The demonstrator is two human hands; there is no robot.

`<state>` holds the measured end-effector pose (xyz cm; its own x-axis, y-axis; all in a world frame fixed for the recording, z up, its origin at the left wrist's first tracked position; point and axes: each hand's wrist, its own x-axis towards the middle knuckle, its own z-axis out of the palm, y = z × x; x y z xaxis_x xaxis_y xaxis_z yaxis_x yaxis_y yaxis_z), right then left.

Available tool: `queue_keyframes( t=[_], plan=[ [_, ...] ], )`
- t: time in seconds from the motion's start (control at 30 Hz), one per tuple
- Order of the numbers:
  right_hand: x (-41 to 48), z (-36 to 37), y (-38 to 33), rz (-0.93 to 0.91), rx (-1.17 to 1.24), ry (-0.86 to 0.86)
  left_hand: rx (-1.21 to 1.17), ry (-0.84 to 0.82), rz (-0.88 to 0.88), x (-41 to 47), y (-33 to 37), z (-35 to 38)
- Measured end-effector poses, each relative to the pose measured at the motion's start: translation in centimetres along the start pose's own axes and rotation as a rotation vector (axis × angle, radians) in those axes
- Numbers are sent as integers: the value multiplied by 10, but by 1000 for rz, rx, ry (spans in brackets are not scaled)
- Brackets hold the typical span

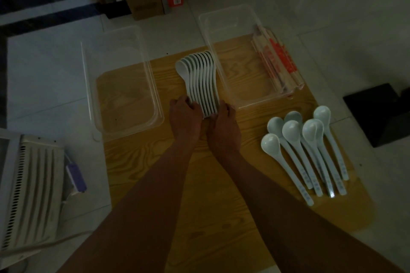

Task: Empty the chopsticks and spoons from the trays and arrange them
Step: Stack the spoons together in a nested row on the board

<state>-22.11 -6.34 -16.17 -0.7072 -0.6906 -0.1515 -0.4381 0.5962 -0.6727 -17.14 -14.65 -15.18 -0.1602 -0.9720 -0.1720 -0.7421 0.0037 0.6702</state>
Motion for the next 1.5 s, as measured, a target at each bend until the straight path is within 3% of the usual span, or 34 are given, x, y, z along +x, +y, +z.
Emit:
queue_keyframes(
  t=[0.47, 0.6, 0.77, 1.03, 1.5],
  plan=[
    [-49, -33, 25, -37, -63, -21, 97, -100, -22, -27, -2, -8],
    [-69, -56, 40, -47, -165, 65, 103, -112, -44, -54, -6, -10],
    [-97, -94, 65, 110, -295, 179, 118, -135, -57, -95, -4, -15],
    [-144, -125, 105, 303, -466, 145, 140, -155, 32, -144, -11, -18],
    [-177, -118, 113, 294, -342, 30, 67, -182, 47, -211, -28, -24]
  ],
)
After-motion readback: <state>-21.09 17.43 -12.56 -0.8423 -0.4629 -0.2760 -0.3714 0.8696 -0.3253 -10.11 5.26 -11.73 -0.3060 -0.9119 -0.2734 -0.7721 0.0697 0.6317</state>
